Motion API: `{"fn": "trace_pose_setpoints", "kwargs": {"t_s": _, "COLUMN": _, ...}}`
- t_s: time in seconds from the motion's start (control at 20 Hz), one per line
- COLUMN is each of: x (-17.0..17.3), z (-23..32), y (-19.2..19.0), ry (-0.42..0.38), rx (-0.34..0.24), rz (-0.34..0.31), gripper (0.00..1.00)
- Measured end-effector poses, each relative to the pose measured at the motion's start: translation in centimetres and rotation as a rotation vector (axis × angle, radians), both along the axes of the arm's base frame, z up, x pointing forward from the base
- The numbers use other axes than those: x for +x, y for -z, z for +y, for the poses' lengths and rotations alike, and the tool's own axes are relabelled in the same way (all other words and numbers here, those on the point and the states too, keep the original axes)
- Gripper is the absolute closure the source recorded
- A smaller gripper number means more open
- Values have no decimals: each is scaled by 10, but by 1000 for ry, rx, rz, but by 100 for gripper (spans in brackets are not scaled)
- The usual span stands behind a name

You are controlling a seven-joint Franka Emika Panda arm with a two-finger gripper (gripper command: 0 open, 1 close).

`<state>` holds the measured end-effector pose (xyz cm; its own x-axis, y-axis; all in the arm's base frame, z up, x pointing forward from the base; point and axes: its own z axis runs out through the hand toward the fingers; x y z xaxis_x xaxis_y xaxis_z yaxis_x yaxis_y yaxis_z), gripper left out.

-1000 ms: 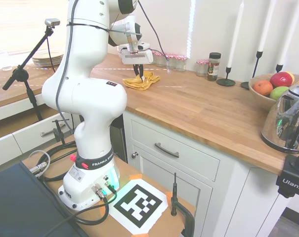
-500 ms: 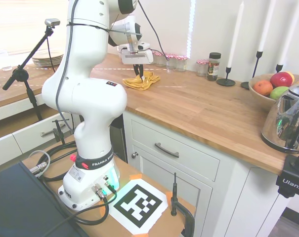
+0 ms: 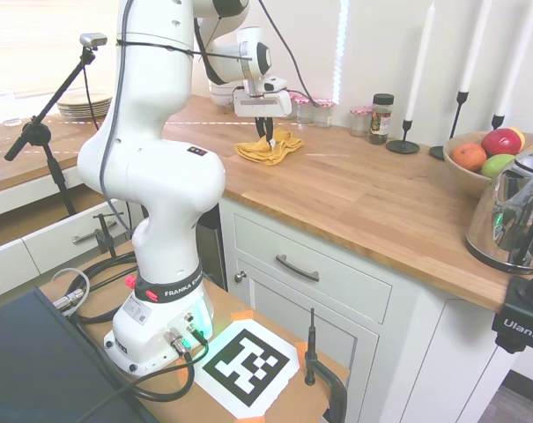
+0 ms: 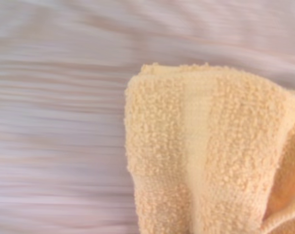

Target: Wipe the counter

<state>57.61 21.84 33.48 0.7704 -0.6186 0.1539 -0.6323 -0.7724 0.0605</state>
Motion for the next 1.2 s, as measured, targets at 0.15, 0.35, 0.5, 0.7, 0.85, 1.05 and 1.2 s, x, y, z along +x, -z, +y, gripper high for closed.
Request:
{"fn": "trace_pose_setpoints", "kwargs": {"t_s": 0.15, "x": 1, "z": -38, "y": -3, "ry": 7, "rx": 5, "rz": 8, "gripper": 100}}
{"fn": "trace_pose_setpoints", "kwargs": {"t_s": 0.35, "x": 3, "z": -85, "y": -6, "ry": 13, "rx": 19, "rz": 14, "gripper": 100}}
{"fn": "trace_pose_setpoints", "kwargs": {"t_s": 0.5, "x": 4, "z": -115, "y": -4, "ry": 19, "rx": 35, "rz": 19, "gripper": 100}}
{"fn": "trace_pose_setpoints", "kwargs": {"t_s": 0.7, "x": 6, "z": -154, "y": -3, "ry": 28, "rx": 57, "rz": 20, "gripper": 100}}
{"fn": "trace_pose_setpoints", "kwargs": {"t_s": 0.85, "x": 8, "z": -183, "y": -3, "ry": 35, "rx": 71, "rz": 21, "gripper": 100}}
{"fn": "trace_pose_setpoints", "kwargs": {"t_s": 1.05, "x": 4, "z": -233, "y": -4, "ry": 50, "rx": 97, "rz": 20, "gripper": 100}}
{"fn": "trace_pose_setpoints", "kwargs": {"t_s": 1.2, "x": -2, "z": -284, "y": -4, "ry": 68, "rx": 117, "rz": 16, "gripper": 100}}
